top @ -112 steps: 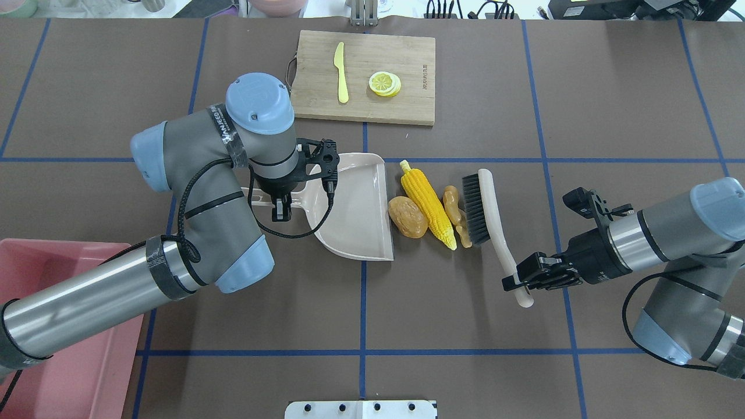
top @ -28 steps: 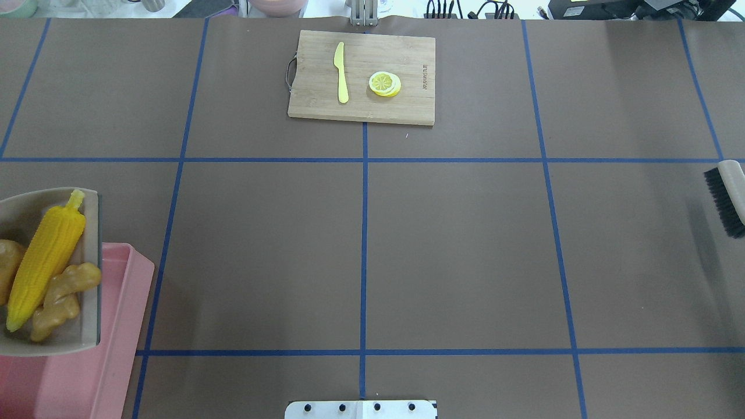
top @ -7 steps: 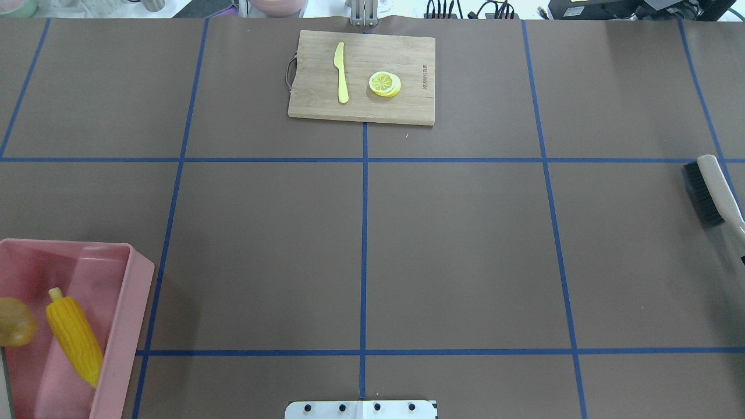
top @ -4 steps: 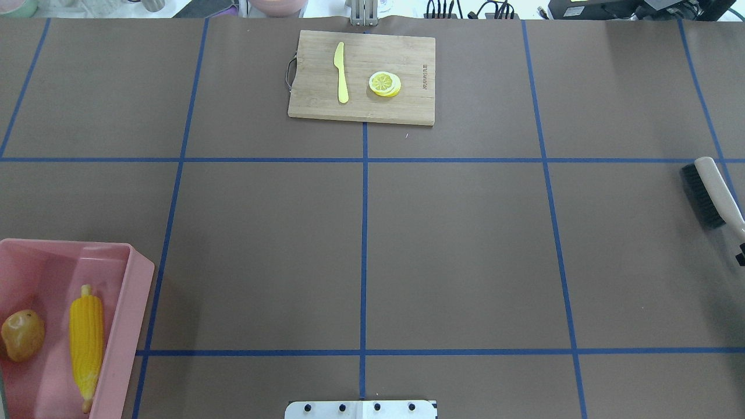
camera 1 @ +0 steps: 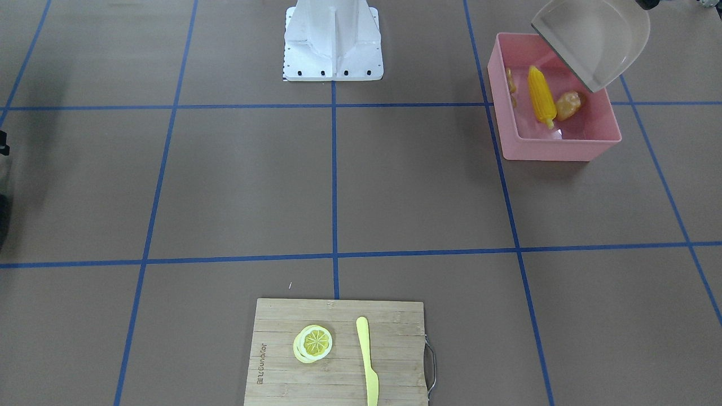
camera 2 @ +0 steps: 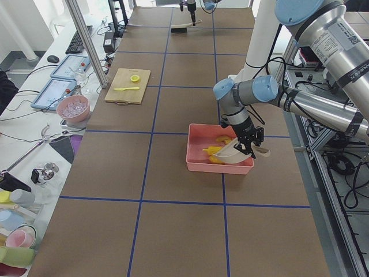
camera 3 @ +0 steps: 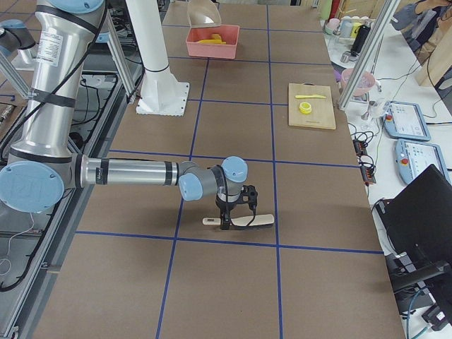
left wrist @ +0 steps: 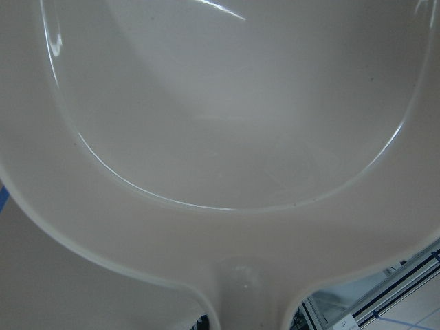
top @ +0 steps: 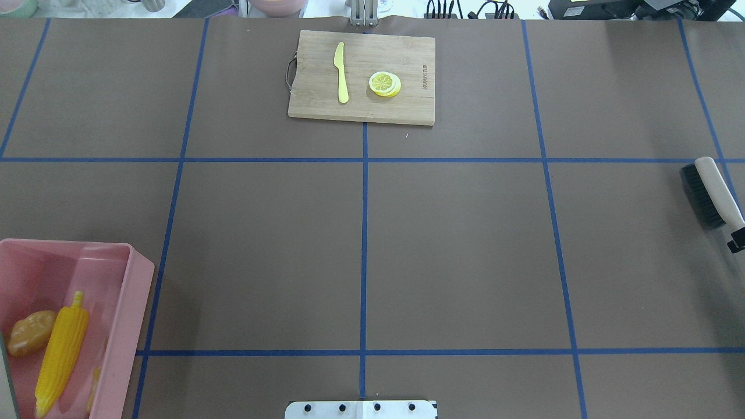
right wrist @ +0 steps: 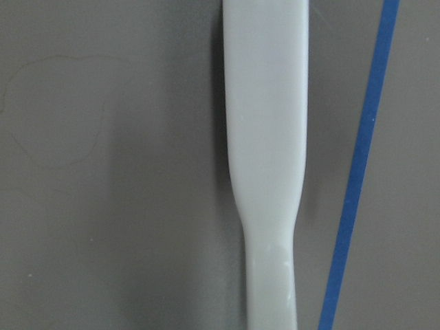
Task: Sweep and dump trash into bin
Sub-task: 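Tip the dustpan over the pink bin with the left gripper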
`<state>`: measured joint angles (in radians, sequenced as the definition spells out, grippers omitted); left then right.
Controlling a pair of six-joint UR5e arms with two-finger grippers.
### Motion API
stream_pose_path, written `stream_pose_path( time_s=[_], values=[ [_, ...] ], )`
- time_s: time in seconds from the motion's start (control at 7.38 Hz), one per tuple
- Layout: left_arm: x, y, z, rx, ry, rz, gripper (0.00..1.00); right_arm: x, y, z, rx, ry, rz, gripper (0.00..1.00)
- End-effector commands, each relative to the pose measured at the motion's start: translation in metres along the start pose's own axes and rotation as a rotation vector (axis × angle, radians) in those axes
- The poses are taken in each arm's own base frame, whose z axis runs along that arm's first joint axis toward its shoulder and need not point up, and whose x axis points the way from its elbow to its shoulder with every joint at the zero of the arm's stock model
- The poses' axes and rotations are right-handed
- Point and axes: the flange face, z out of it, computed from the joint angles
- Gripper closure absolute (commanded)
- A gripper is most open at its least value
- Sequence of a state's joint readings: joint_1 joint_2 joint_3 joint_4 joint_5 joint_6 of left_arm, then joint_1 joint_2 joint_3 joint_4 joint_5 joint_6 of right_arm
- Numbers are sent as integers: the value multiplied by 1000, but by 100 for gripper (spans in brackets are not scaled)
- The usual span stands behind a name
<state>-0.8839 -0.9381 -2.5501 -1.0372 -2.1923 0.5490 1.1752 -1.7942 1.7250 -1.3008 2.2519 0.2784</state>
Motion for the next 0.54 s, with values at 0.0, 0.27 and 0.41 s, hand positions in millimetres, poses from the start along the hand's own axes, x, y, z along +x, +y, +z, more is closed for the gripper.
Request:
stream_pose_path(
  time_s=[0.0,0.27,0.41],
  values=[
    [1,2,-17,65,-20,-38,100,21,-24,-22,75,74,-13,0],
    [-2,0,-28,125,-11,-92,100,63,-34,-31,104,77,76,0],
    [-7,-2,-32,162,3,-123,100,83,-46,-47,136,75,119,0]
  ],
)
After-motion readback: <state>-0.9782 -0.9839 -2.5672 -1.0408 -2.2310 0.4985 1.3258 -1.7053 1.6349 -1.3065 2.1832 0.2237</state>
